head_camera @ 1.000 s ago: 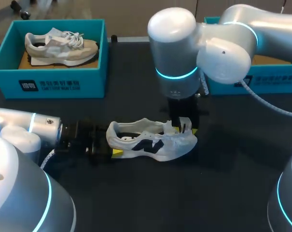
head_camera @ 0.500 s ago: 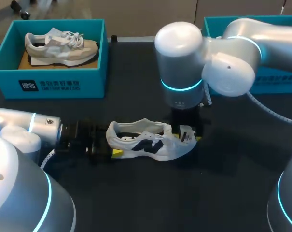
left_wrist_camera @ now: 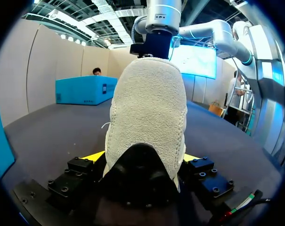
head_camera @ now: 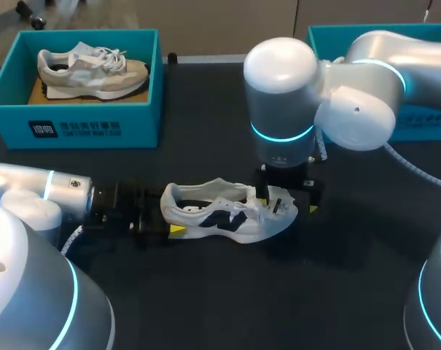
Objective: Take the shoe out of the shoebox, open the shoe tongue, remove and reinsert the insole, then place the shoe into the shoebox
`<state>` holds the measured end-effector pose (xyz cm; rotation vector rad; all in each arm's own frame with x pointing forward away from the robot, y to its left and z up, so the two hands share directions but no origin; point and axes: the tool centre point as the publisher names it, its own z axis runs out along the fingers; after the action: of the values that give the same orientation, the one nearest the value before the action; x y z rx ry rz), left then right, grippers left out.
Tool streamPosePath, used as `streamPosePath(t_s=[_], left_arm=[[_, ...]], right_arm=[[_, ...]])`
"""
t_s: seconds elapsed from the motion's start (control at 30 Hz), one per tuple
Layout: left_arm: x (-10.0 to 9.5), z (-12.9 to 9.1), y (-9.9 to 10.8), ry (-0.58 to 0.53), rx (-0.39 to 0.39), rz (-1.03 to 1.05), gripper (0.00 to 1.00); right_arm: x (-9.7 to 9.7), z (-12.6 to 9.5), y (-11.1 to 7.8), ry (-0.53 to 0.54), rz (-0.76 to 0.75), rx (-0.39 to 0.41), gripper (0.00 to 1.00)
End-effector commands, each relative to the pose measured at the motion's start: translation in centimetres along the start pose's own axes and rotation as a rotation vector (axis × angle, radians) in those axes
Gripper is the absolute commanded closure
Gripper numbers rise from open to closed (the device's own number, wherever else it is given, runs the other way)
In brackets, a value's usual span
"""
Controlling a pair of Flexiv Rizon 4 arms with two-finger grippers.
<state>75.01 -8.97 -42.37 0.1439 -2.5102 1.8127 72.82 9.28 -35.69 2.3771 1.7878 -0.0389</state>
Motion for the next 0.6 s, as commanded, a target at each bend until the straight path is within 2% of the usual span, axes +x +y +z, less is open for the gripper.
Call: streamPosePath(t_s=[0.03,0.3,0.6], left_arm=[[0.1,0.0,0.1,-0.003,0.000,-0.001,1.00],[0.1,0.0,0.1,-0.003,0.000,-0.001,1.00],[0.1,0.0,0.1,-0.003,0.000,-0.001,1.00]], right_arm=[[-1.0,-2.1,-0.4,0.013,0.858,-0.047,0.00],[-0.6,-4.3,0.2,0.036,0.743,-0.113,0.00],[0.9,-5.9,0.0,0.098,0.441,-0.231,0.00]])
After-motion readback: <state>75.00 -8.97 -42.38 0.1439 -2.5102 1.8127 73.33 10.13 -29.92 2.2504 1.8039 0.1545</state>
